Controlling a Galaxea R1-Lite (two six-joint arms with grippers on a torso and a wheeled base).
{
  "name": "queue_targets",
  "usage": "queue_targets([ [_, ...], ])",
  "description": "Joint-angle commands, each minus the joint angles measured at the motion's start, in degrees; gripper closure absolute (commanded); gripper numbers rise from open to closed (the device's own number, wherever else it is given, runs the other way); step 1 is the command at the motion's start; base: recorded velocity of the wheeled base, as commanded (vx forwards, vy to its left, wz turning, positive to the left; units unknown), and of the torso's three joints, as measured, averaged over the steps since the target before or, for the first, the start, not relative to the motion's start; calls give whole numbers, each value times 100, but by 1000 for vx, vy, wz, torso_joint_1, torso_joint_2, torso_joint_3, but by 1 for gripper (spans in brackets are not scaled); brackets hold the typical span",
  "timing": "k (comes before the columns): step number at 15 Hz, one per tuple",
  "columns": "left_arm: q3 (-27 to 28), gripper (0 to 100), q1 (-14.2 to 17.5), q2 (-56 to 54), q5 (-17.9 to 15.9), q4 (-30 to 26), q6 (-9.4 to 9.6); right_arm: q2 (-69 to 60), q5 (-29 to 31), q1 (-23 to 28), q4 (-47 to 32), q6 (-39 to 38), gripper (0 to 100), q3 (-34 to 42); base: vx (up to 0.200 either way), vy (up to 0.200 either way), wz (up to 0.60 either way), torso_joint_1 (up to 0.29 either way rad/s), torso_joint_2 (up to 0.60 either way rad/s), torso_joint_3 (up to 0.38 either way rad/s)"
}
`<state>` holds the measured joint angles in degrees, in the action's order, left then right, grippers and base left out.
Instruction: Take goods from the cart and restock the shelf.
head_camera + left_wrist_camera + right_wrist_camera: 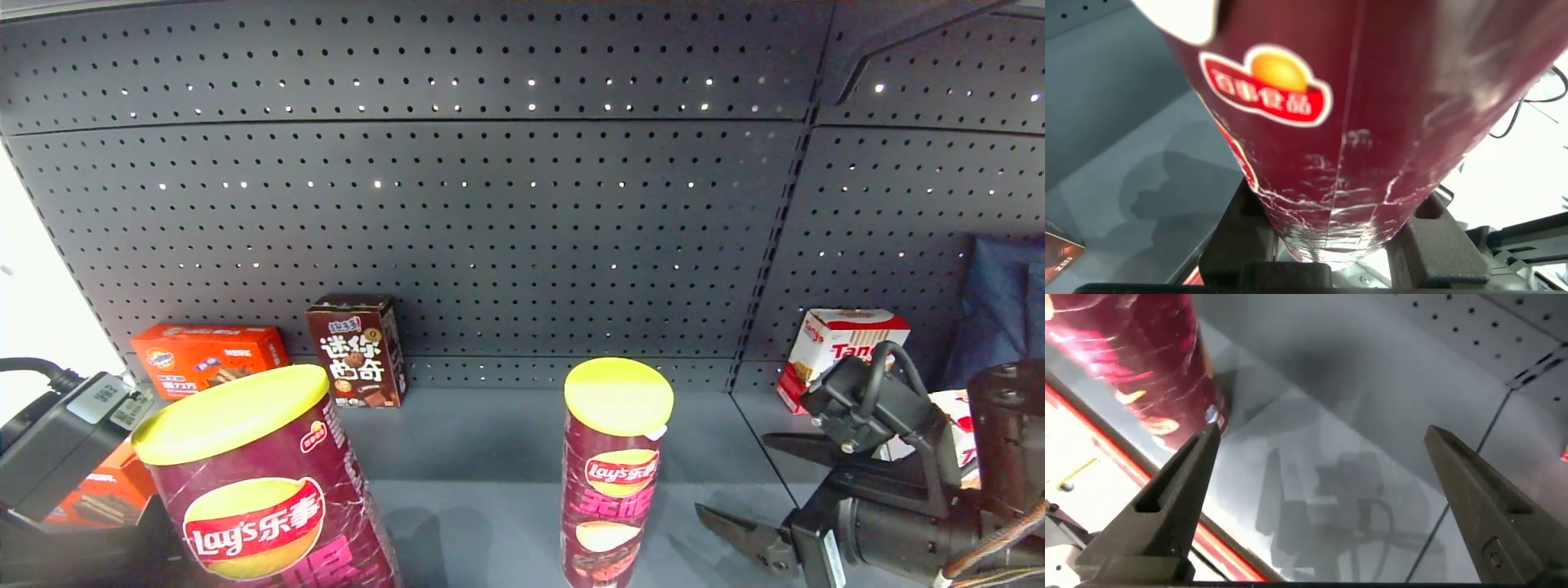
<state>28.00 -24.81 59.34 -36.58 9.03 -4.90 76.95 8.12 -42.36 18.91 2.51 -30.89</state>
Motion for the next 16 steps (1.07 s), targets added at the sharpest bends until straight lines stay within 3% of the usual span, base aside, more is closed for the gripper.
queue_targets([
  [1,4,100,2,-2,2,2,-2,391,111,17,34,-14,0,-84,0,0,0,0,0,0],
  [10,171,100,2,95,81,28,-2,708,252,61,175,-49,0,-145,0,0,0,0,0,0],
  [12,294,100,-7,420,406,125,77,690,243,123,183,-119,0,-145,0,0,0,0,0,0],
  [14,355,100,-15,842,732,433,332,629,234,123,227,-163,0,-145,0,0,0,0,0,0],
  [16,496,100,-217,1018,1189,415,376,593,216,123,254,-225,0,-119,0,0,0,0,0,0],
])
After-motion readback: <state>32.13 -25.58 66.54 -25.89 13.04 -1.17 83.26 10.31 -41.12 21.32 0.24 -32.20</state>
